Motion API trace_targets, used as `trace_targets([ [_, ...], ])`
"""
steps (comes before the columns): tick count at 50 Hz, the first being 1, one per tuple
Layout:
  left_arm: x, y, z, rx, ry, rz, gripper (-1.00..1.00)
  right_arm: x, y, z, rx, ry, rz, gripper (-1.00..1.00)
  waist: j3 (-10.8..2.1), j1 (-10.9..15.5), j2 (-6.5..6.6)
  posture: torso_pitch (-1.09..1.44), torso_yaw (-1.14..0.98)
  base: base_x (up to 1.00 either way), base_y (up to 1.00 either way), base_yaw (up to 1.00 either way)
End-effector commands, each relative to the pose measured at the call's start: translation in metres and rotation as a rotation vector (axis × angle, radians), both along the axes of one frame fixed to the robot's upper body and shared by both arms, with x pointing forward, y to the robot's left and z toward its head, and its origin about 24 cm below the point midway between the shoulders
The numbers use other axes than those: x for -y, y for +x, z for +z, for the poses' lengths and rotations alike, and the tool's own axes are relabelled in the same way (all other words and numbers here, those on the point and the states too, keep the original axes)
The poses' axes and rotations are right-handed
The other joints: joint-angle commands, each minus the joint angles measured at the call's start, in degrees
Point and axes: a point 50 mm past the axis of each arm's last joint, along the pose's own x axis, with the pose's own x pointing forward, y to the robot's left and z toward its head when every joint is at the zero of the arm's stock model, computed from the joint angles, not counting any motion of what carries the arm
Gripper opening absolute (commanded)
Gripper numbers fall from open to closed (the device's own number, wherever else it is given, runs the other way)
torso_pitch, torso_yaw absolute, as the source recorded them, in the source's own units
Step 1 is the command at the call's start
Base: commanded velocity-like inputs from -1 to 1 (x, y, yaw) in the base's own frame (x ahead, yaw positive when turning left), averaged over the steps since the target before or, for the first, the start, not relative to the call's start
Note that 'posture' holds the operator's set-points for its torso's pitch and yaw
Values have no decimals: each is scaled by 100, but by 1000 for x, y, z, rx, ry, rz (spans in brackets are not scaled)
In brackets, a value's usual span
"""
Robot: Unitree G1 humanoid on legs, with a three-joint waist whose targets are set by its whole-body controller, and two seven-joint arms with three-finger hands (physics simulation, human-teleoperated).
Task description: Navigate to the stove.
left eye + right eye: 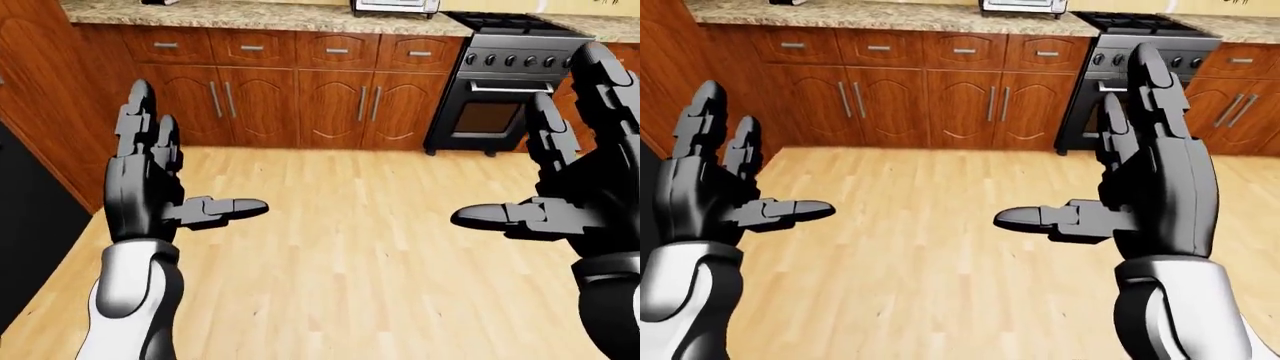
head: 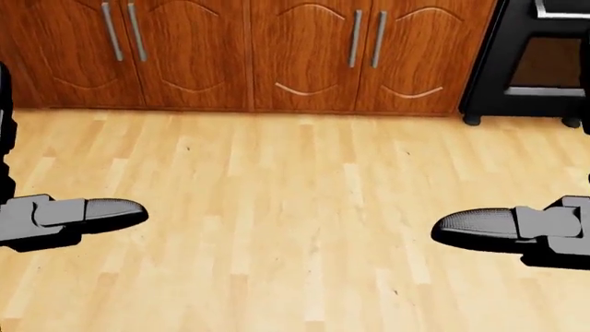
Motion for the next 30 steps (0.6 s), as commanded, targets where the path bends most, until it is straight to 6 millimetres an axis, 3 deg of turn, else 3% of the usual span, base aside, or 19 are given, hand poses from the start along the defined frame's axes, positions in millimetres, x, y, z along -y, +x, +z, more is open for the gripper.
trace_targets([
  [1, 4, -5, 12, 73, 10, -18, 100, 3, -2, 7, 51, 3, -22, 100, -52, -13, 4, 0, 0, 0, -16, 0],
  [3, 4, -5, 12, 73, 8, -16, 100, 3, -2, 6, 51, 2, -22, 100, -71, 3, -243, 0, 0, 0, -16, 0],
  [4, 3, -4, 12, 74, 8, -16, 100, 3, -2, 6, 50, 2, -23, 100, -134, -5, -475, 0, 0, 0, -15, 0],
  [6, 3, -4, 11, 74, 7, -14, 100, 3, -2, 6, 52, 4, -24, 100, -23, -45, -361, 0, 0, 0, -16, 0],
  [7, 3, -4, 11, 74, 7, -14, 100, 3, -2, 6, 52, 4, -24, 100, -13, -30, -363, 0, 0, 0, -15, 0],
  [14, 4, -3, 10, 73, 10, -14, 100, 4, -2, 6, 53, 5, -30, 100, 22, -19, 15, 0, 0, 0, -16, 0],
  [16, 4, -3, 11, 73, 11, -15, 100, 4, -2, 6, 53, 5, -30, 100, 0, -30, 203, 0, 0, 0, -15, 0],
  [17, 4, -3, 11, 73, 12, -16, 100, 4, -2, 6, 53, 4, -29, 100, -60, -33, 360, 0, 0, 0, -16, 0],
  [19, 4, -3, 11, 73, 11, -16, 100, 4, -2, 7, 53, 4, -29, 100, -53, 22, 252, 0, 0, 0, -16, 0],
  [20, 4, -3, 10, 72, 12, -16, 100, 4, -2, 6, 52, 5, -29, 100, -45, -18, 311, 0, 0, 0, -16, 0],
  [23, 5, -3, 11, 73, 14, -19, 100, 4, -2, 6, 53, 5, -29, 100, -118, -20, 232, 0, 0, 0, -16, 0],
  [26, 5, -3, 10, 72, 13, -18, 100, 4, -2, 5, 52, 5, -29, 100, -63, -14, 89, 0, 0, 0, -16, 0],
  [29, 5, -3, 9, 71, 14, -19, 100, 4, -1, 5, 52, 5, -30, 100, -79, 7, -227, 0, 0, 0, -16, 0],
  [30, 5, -3, 9, 71, 14, -18, 100, 4, -1, 5, 51, 5, -30, 100, -144, 2, -464, 0, 0, 0, -16, 0],
])
